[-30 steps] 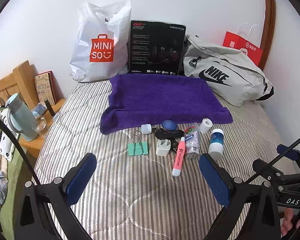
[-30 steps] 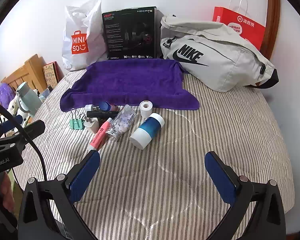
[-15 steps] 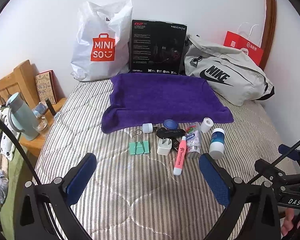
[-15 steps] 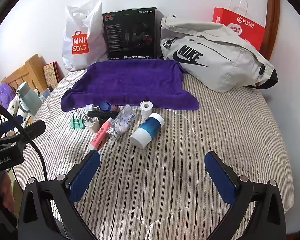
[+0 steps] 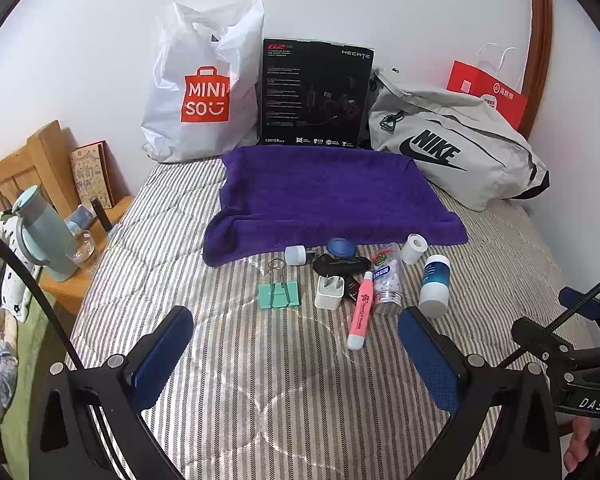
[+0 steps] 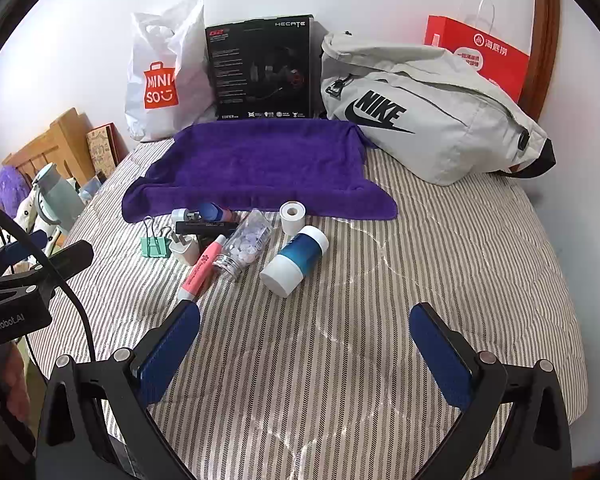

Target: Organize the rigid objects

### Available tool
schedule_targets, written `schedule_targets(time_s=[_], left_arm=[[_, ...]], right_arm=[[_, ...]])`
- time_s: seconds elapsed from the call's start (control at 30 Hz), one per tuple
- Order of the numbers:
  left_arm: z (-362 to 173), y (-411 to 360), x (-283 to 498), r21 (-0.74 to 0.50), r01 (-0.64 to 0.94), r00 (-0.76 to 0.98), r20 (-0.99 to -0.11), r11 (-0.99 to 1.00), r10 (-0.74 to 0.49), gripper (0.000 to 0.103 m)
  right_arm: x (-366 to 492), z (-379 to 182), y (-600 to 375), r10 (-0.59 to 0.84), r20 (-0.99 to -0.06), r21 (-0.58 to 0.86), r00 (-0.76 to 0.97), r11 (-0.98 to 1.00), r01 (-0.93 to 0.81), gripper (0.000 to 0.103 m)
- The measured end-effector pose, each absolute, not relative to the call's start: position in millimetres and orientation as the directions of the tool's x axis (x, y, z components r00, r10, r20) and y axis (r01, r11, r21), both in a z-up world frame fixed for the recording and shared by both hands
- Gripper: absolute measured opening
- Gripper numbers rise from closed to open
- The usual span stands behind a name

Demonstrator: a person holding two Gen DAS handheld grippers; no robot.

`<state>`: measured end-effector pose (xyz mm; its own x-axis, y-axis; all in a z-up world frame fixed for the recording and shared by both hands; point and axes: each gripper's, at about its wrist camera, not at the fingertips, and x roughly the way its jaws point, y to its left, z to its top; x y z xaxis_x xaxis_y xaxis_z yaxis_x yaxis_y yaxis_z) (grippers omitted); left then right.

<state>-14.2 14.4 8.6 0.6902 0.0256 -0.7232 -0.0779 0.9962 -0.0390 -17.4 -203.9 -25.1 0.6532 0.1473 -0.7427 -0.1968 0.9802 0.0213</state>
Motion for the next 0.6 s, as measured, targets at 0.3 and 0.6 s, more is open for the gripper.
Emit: schedule_targets(time_s=[0.3,0.6], left_arm=[[8.1,15.3,-14.8,-0.039,-0.076,0.689,-0.725,0.996,0.024,0.103],[6.1,17.7,-12.6,-0.036,-0.08,0.684,-0.729,0.996,0.029,0.103]], right_arm=[[-18.4,-23.9,-202.6,0.147,-0.742,0.021,0.655,0.98,-0.196,0.103],[-18.0,-23.6,-202.9,0.144,-0.746,0.019,0.651,0.981,-0.195,0.103]])
